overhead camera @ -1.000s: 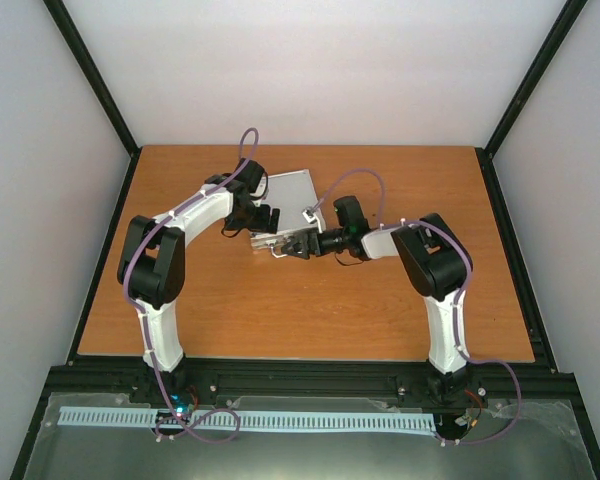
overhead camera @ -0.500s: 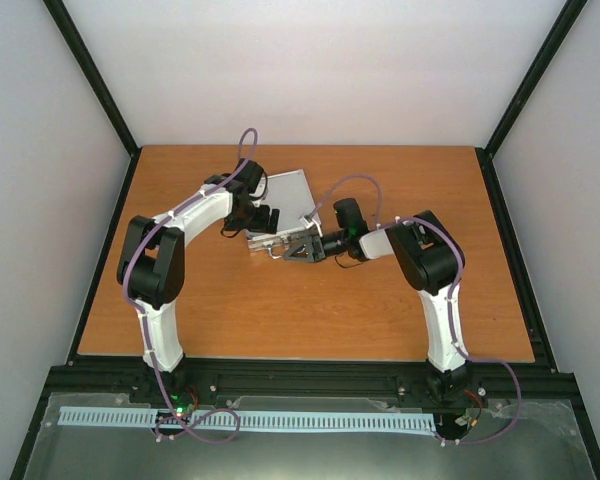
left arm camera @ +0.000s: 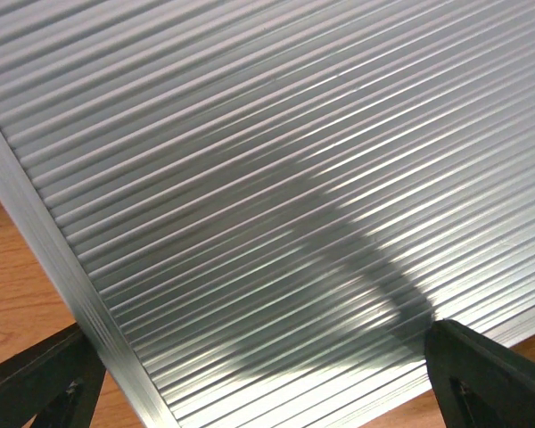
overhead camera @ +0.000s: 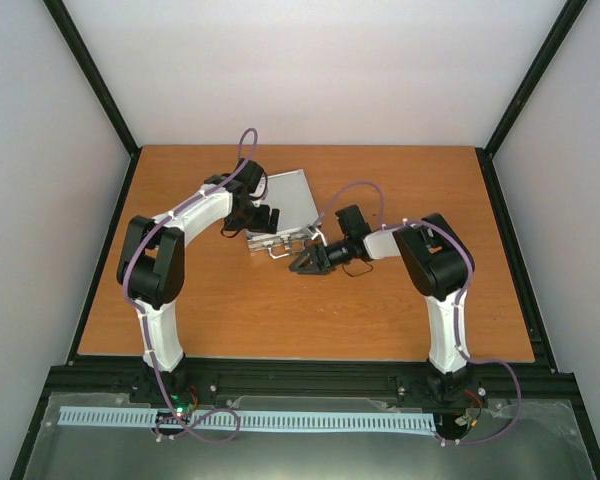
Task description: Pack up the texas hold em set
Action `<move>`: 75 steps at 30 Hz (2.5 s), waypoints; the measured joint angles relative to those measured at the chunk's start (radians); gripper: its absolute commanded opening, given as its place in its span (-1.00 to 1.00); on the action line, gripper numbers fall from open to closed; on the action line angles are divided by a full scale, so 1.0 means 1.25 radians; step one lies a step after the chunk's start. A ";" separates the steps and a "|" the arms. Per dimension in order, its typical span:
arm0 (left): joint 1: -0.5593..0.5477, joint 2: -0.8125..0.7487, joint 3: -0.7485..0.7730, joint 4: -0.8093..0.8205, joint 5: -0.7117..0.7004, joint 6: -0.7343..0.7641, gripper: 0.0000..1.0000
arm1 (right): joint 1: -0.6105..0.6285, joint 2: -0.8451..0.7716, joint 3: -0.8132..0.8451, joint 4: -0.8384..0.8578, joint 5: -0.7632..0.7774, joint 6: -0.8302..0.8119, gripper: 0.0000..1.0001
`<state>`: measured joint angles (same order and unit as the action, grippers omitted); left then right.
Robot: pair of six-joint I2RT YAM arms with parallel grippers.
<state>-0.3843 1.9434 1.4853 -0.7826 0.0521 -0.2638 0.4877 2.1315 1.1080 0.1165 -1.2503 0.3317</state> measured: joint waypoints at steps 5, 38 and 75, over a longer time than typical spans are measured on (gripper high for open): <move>0.000 -0.002 -0.004 0.004 0.000 0.000 1.00 | 0.000 -0.104 -0.074 -0.127 0.114 -0.025 -0.93; 0.000 -0.004 -0.010 0.012 0.001 0.001 0.99 | 0.163 -0.150 -0.017 -0.077 0.778 0.053 -0.94; 0.001 -0.003 -0.010 0.012 0.002 0.001 0.99 | 0.172 -0.067 0.067 -0.042 0.773 0.065 -0.94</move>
<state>-0.3836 1.9392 1.4723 -0.7673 0.0547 -0.2623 0.7033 2.0476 1.1915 0.0643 -0.2840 0.4126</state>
